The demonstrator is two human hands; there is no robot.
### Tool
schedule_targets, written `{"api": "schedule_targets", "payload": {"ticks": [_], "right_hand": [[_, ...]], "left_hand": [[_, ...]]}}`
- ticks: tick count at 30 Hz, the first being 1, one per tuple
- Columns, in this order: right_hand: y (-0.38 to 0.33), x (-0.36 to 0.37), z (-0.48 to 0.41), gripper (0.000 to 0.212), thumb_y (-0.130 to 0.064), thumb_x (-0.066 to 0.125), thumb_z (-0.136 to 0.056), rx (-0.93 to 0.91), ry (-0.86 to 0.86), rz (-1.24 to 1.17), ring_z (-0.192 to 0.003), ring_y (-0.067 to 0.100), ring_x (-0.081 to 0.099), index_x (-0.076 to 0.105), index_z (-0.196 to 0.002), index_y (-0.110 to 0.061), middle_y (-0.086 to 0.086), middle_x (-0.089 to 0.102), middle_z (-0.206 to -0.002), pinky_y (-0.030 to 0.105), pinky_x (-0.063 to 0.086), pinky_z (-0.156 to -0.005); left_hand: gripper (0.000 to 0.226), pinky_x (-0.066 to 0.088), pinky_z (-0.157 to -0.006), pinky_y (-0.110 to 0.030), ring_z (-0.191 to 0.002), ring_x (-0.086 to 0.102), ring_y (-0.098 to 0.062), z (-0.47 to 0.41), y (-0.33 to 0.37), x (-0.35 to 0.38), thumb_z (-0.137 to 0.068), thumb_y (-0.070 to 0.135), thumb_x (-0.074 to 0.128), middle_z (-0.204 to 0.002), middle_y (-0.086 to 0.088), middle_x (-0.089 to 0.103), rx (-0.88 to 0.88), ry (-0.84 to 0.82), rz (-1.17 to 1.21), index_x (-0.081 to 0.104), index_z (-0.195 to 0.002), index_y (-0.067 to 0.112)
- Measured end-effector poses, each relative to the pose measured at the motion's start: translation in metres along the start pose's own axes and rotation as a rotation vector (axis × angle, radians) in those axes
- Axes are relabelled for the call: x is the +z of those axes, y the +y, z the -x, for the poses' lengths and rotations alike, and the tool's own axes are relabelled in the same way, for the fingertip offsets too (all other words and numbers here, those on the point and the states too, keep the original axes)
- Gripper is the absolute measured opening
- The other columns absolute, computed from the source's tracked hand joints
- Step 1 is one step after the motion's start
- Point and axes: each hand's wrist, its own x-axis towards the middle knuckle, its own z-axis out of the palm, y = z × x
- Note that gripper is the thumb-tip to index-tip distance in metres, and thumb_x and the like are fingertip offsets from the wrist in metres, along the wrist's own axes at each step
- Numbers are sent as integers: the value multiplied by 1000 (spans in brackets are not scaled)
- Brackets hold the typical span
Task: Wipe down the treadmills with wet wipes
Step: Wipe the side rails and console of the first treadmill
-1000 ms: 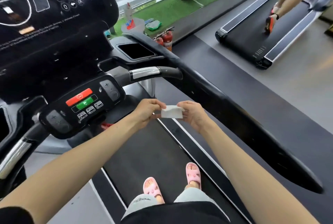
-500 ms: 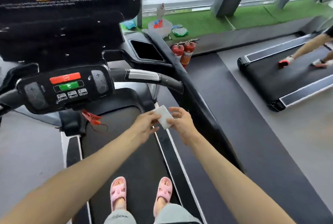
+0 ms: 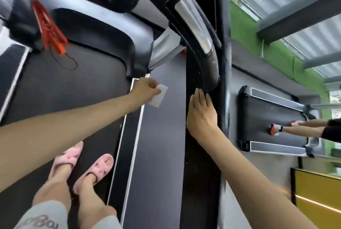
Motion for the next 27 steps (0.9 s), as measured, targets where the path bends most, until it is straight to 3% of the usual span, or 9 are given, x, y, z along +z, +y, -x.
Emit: {"api": "schedule_targets", "payload": {"ticks": [2,5,8,10,13,16,20,24,27], "right_hand": [[-1,2,-10,71,-32,34,-102,5,-18,92,-148,32,-7,-3,-150,4,22,-6,-159,43,-2,-119],[-9,7,-16,69,-31,31,-104,21,-67,164,-148,33,-7,-6,-149,6,23,-7,-159,42,-2,-119],[-8,14,-20,67,-32,27,-104,18,-53,186,-148,31,-11,-8,-148,6,23,-12,-158,40,-8,-118],[-5,16,-20,69,-32,24,-104,2,-36,191,-147,32,-13,-14,-145,8,24,-15,-157,40,-10,-117],[-6,17,-20,69,-33,21,-104,-15,-33,167,-146,34,-16,-24,-132,11,25,-16,-157,42,-14,-114],[-10,17,-25,69,-35,20,-104,5,-45,143,-146,33,-17,-24,-132,10,23,-16,-157,43,-16,-113],[-13,20,-29,68,-34,18,-105,19,-48,161,-145,35,-21,-26,-129,13,26,-21,-155,44,-16,-113],[-15,22,-25,72,-37,20,-104,18,-34,160,-145,35,-20,-27,-126,12,25,-19,-156,44,-20,-108],[-17,25,-26,73,-36,18,-104,40,-9,173,-143,36,-23,-30,-126,15,27,-25,-153,44,-21,-106]], "left_hand": [[2,50,-70,-26,-81,59,-20,-25,9,2,-86,19,65,-84,1,60,104,35,-88,63,-87,18],[18,37,-55,-12,-66,51,-10,-48,33,5,-83,29,62,-72,1,56,204,162,-5,53,-68,23],[8,36,-56,-10,-67,50,-4,-65,46,29,-82,11,57,-70,6,52,237,186,178,54,-79,17],[11,39,-64,-13,-73,53,-5,-66,51,52,-87,6,55,-74,9,52,288,124,162,54,-82,16],[9,49,-76,-31,-81,61,-22,-49,51,81,-89,14,62,-86,-9,65,400,59,188,66,-86,7],[9,49,-76,-29,-80,61,-20,-38,44,100,-90,10,63,-85,-8,62,498,37,213,69,-89,3],[8,46,-69,-27,-81,64,-30,-67,45,99,-88,3,61,-78,-4,62,317,177,307,68,-86,0],[13,39,-63,-11,-66,55,1,-41,58,102,-93,11,58,-69,15,56,405,17,310,60,-80,15],[14,44,-69,-22,-75,58,-13,-55,52,99,-88,-1,58,-73,5,60,290,42,421,65,-83,11]]}}
